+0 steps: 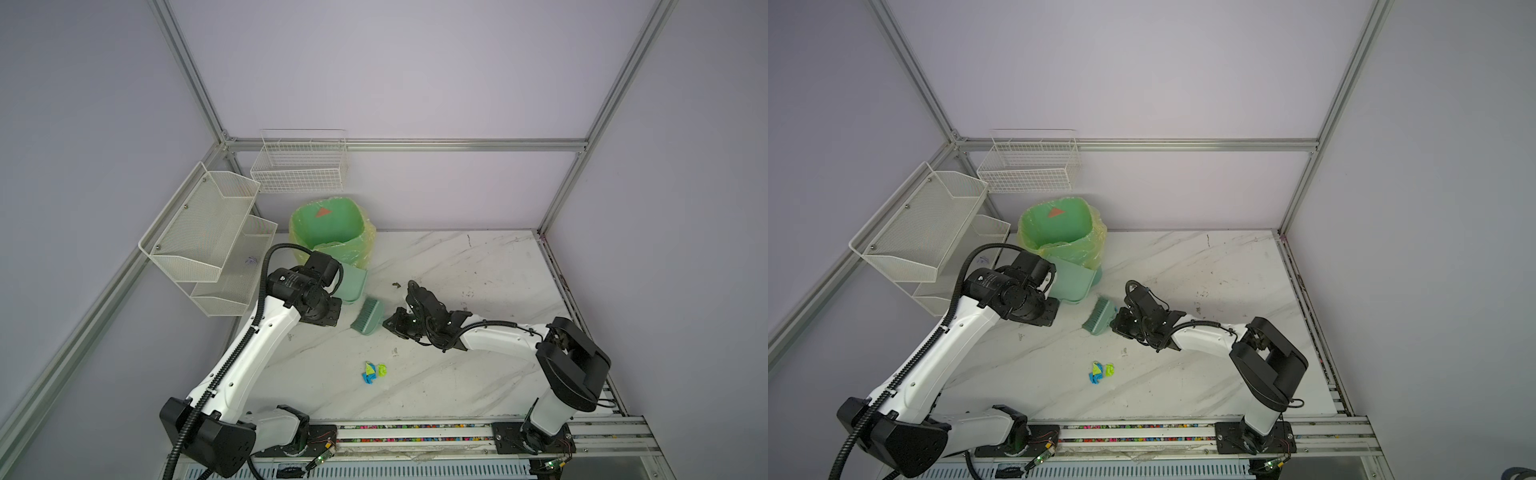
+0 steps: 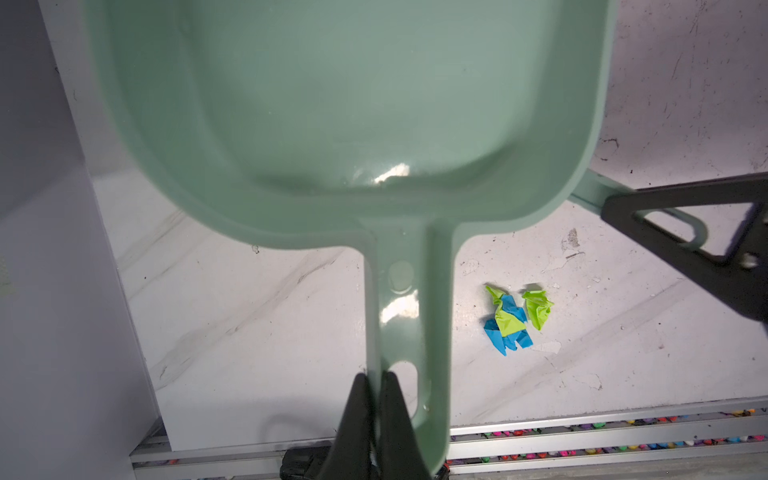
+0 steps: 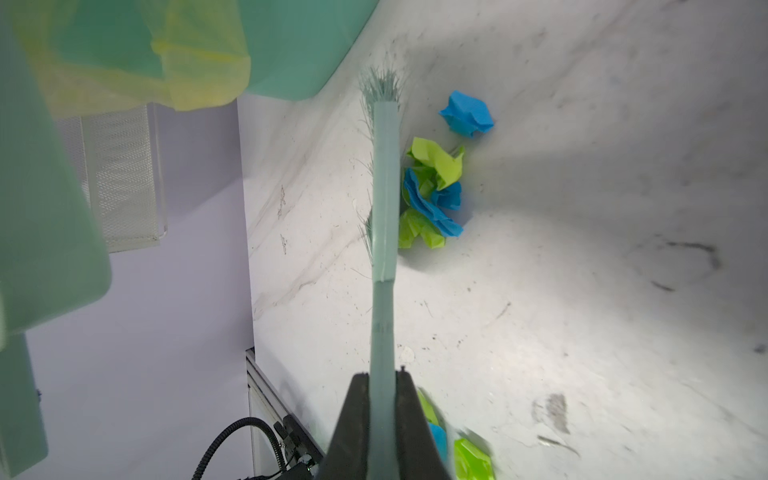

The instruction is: Sweep away the paper scraps from the table

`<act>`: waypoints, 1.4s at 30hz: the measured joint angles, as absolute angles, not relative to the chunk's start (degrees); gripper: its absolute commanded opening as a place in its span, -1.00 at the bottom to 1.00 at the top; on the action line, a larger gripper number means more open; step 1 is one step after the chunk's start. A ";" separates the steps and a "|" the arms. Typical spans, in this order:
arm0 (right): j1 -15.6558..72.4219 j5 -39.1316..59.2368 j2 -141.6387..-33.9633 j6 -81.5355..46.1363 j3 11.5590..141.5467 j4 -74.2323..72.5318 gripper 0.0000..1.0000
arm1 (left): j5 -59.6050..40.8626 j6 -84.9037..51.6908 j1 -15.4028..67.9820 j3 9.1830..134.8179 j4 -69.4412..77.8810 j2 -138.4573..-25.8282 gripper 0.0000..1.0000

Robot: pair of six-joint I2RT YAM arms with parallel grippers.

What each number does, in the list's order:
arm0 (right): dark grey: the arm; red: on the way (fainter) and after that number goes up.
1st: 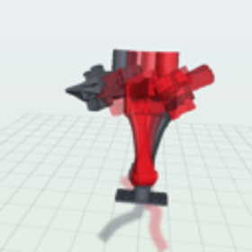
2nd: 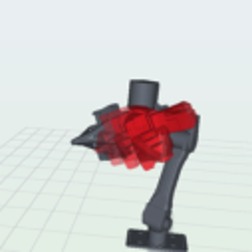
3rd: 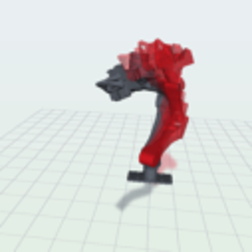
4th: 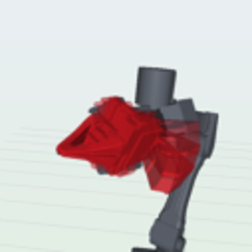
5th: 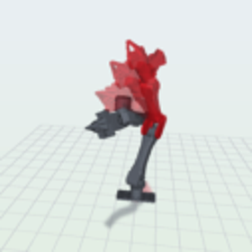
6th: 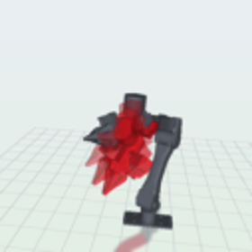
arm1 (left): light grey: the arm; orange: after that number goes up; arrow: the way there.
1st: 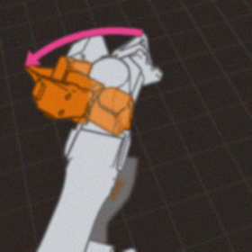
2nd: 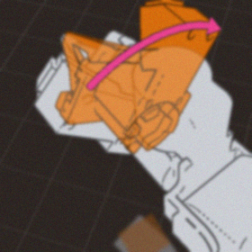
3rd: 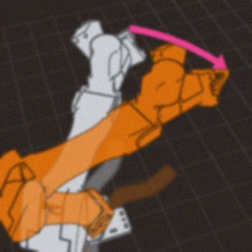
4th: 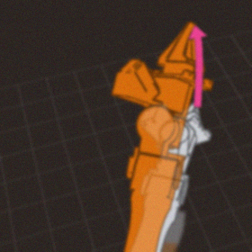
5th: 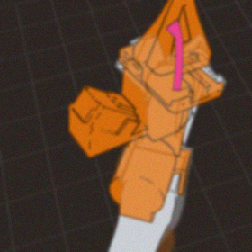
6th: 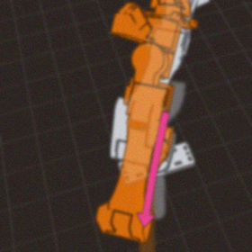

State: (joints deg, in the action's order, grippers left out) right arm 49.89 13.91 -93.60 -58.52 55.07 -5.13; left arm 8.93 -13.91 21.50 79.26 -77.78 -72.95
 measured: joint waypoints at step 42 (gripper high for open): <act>35.66 -1.21 -70.02 -34.52 60.93 33.17 -1.00 | 4.40 -15.66 31.31 68.73 -70.78 -84.55 -1.00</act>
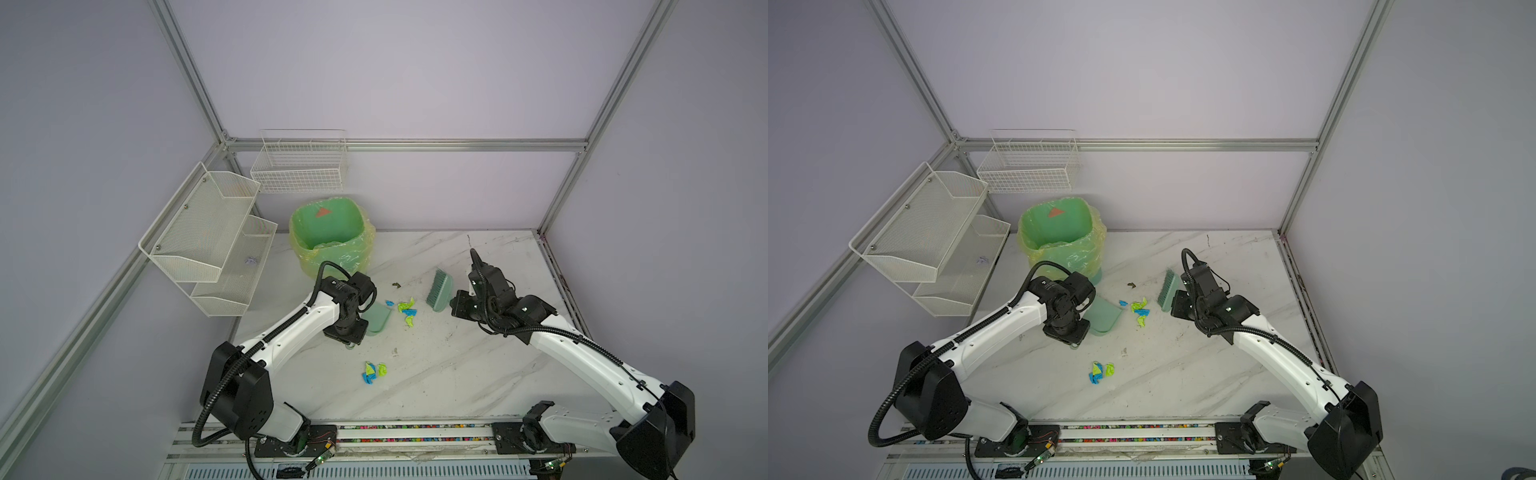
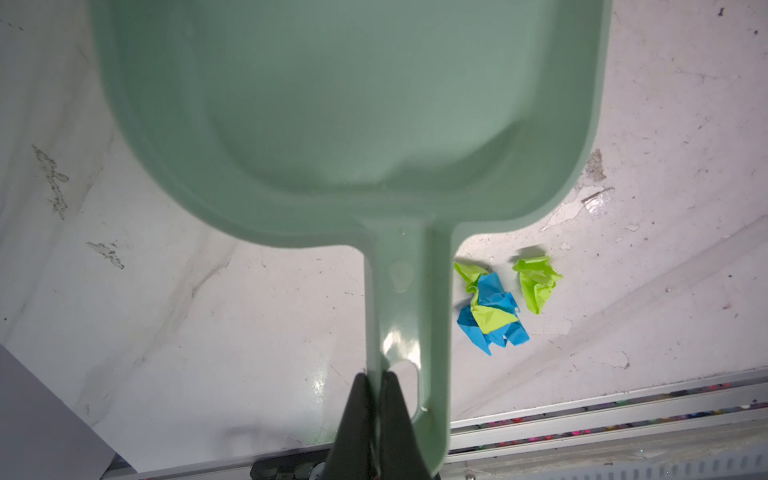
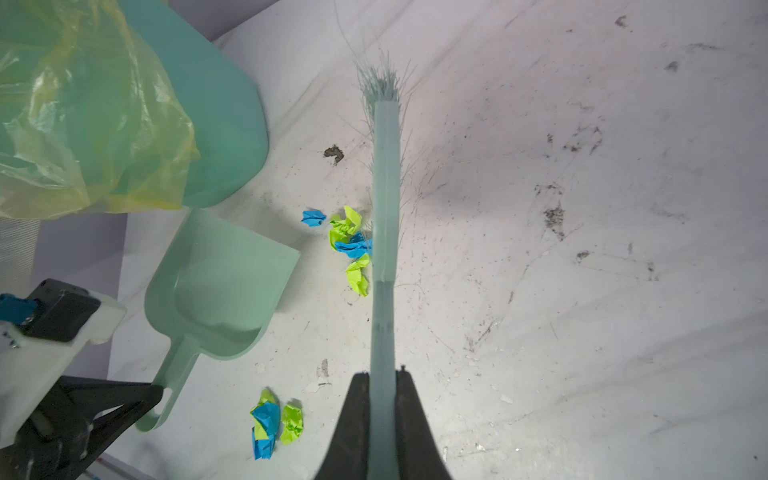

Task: Sweep away the paper scraps from the table
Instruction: 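Set the dustpan by the scraps and sweep them in with the right gripper's brush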

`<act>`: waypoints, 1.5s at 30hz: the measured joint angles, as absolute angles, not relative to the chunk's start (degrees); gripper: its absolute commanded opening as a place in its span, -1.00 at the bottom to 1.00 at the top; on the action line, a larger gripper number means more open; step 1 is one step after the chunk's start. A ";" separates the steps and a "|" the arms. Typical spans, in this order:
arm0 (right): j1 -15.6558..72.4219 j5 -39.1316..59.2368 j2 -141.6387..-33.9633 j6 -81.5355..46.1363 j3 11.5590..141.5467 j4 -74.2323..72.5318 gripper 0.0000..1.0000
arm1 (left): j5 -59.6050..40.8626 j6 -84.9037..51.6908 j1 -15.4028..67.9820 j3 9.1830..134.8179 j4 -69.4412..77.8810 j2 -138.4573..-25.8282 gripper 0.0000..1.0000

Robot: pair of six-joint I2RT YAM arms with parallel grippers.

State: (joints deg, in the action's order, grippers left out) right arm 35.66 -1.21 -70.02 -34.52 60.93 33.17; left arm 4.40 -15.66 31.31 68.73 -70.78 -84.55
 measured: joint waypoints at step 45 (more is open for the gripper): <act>48.53 1.06 -82.52 -30.87 65.25 29.36 -1.00 | -5.80 -15.40 33.08 67.70 -67.99 -92.05 -1.00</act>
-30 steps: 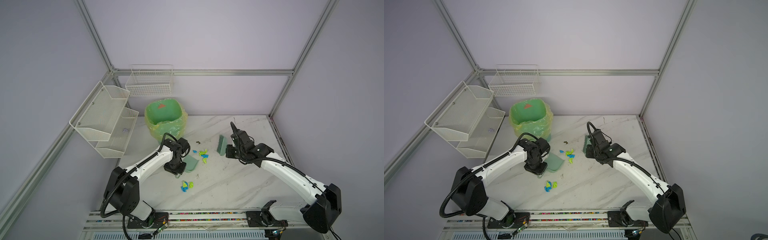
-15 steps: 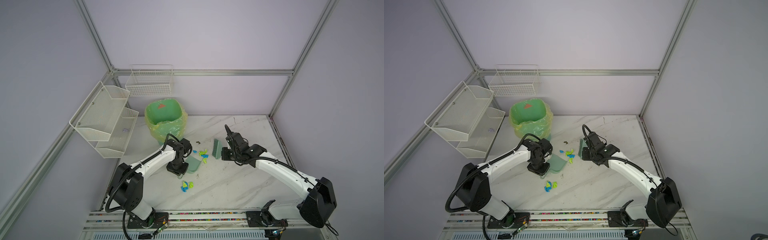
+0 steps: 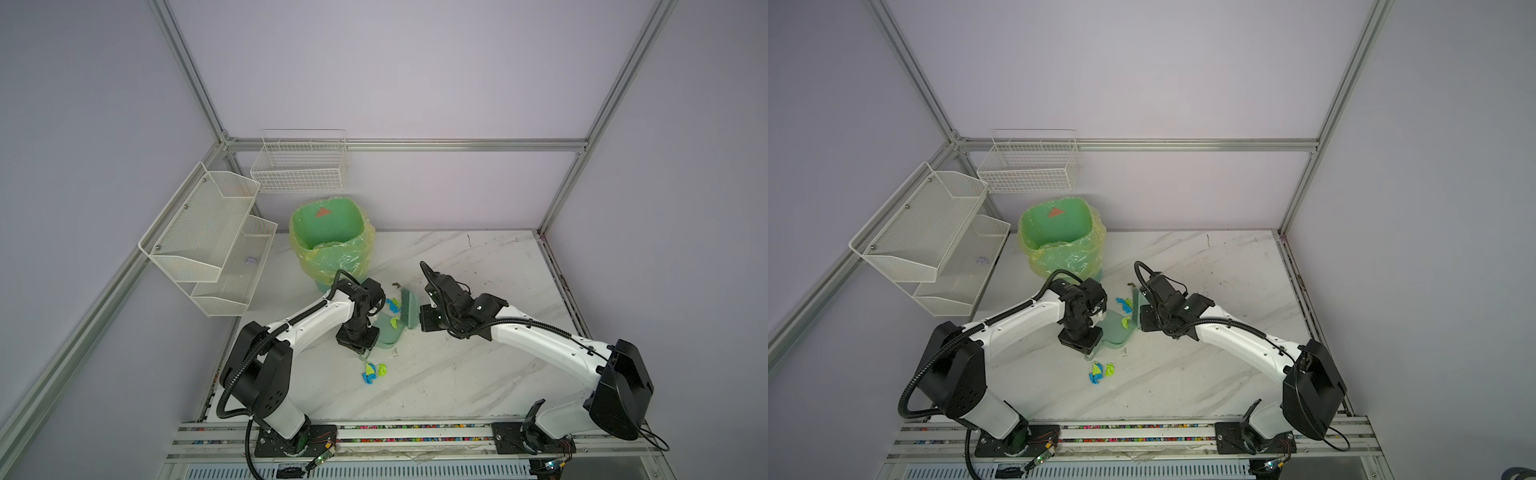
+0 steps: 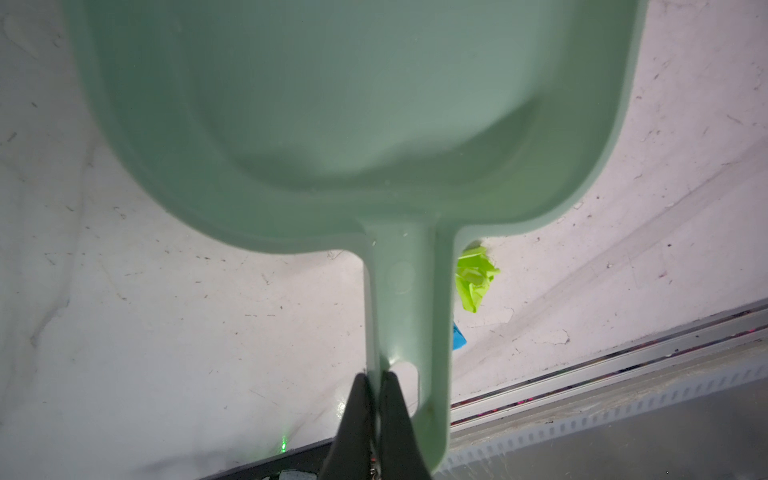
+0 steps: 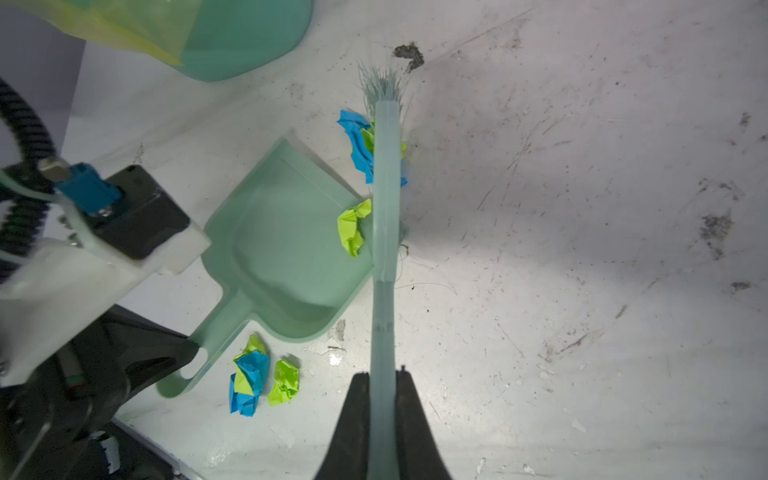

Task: Sweep away the paper scraps from the table
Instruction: 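Set the dustpan by the scraps and sweep them in with the right gripper's brush, then brush the remaining scraps beside the dustpan into it with the right gripper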

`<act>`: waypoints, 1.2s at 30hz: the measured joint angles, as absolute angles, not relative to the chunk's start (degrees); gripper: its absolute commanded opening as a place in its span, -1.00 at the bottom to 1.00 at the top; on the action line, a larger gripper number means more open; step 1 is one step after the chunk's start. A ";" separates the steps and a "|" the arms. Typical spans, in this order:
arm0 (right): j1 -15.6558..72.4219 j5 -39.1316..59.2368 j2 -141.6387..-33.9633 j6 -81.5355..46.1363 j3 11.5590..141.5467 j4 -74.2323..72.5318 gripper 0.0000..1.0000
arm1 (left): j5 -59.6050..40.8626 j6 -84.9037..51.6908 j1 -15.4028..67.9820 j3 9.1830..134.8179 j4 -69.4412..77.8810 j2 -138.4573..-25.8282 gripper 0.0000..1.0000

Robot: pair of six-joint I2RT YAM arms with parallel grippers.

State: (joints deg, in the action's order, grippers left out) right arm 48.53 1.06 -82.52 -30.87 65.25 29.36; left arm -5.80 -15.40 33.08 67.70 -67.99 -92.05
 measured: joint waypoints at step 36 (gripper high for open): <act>46.85 -17.02 -102.69 -7.57 90.06 37.39 -1.00 | -8.32 -13.93 31.51 67.70 -65.65 -93.69 -1.00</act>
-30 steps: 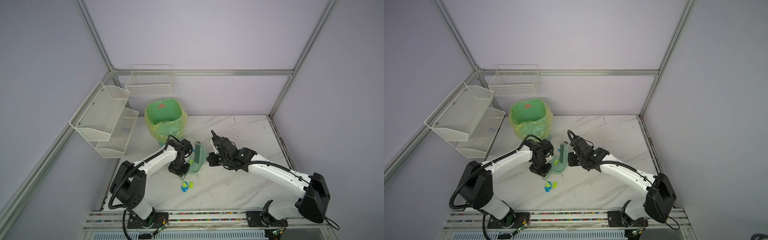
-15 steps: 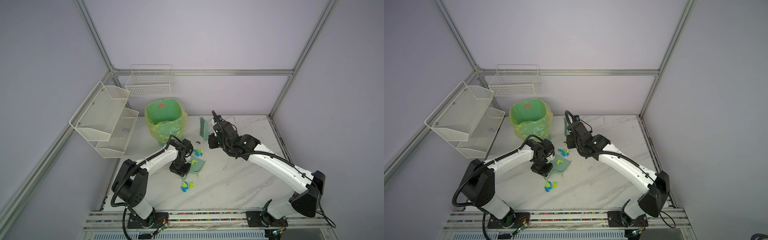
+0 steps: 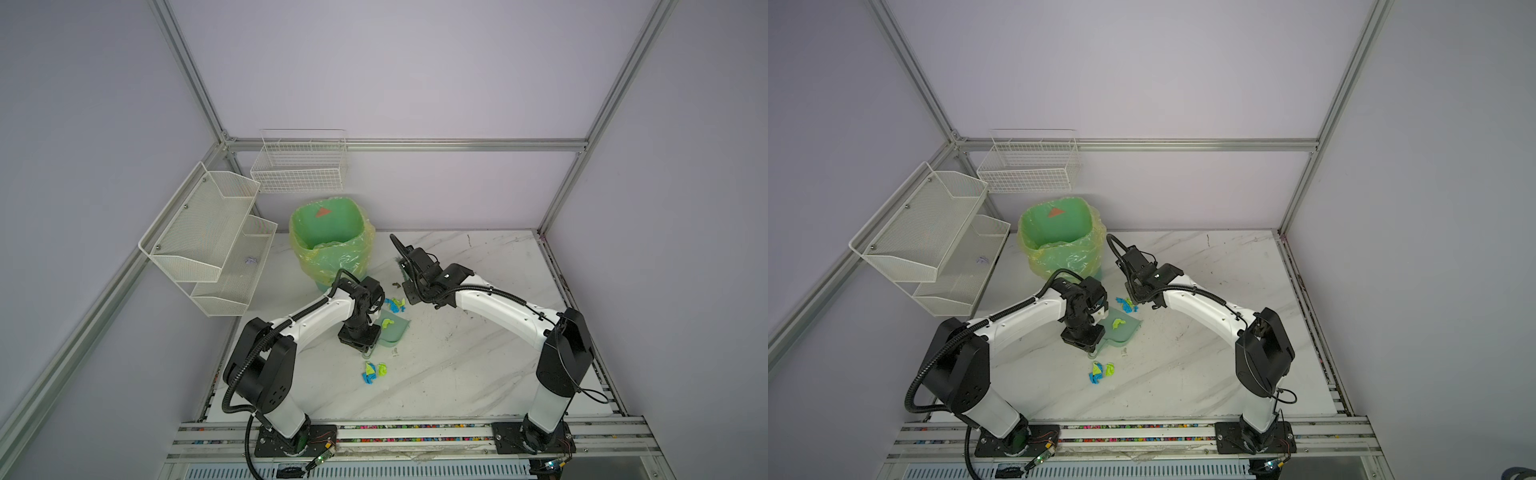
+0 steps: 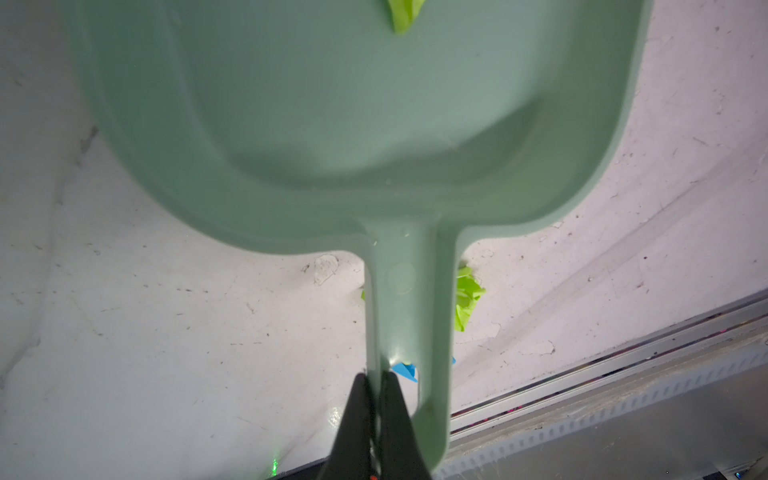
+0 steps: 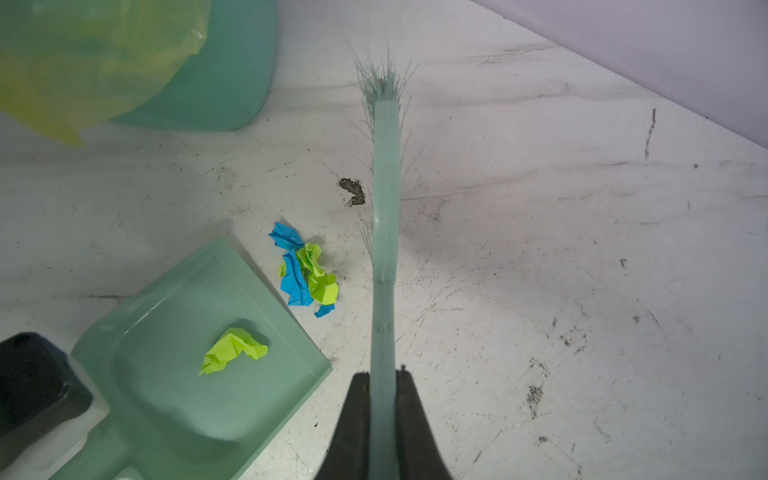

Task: Sweep away the paper scraps from the table
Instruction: 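Brush the remaining scraps beside the dustpan into it with the right gripper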

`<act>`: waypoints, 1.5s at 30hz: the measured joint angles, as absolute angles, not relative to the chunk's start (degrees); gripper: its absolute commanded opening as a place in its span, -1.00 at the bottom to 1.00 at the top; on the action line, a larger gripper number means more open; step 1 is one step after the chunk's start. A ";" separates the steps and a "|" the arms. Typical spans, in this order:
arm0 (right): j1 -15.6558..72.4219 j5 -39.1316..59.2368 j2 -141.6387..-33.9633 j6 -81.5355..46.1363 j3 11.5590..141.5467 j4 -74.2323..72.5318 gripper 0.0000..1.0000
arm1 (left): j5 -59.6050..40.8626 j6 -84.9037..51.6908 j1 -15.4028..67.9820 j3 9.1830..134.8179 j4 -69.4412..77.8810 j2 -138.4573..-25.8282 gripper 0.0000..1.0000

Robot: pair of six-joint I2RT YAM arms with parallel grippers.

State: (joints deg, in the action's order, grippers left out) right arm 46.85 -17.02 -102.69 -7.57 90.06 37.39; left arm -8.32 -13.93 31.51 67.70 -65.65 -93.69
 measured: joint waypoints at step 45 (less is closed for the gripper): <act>46.46 -2.81 -96.09 -5.67 90.17 39.81 -1.00 | -7.62 -12.27 28.51 67.72 -65.36 -94.83 -1.00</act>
State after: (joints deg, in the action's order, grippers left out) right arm 46.46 -2.81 -96.09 -5.67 90.17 39.81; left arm -7.62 -12.27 28.51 67.72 -65.36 -94.83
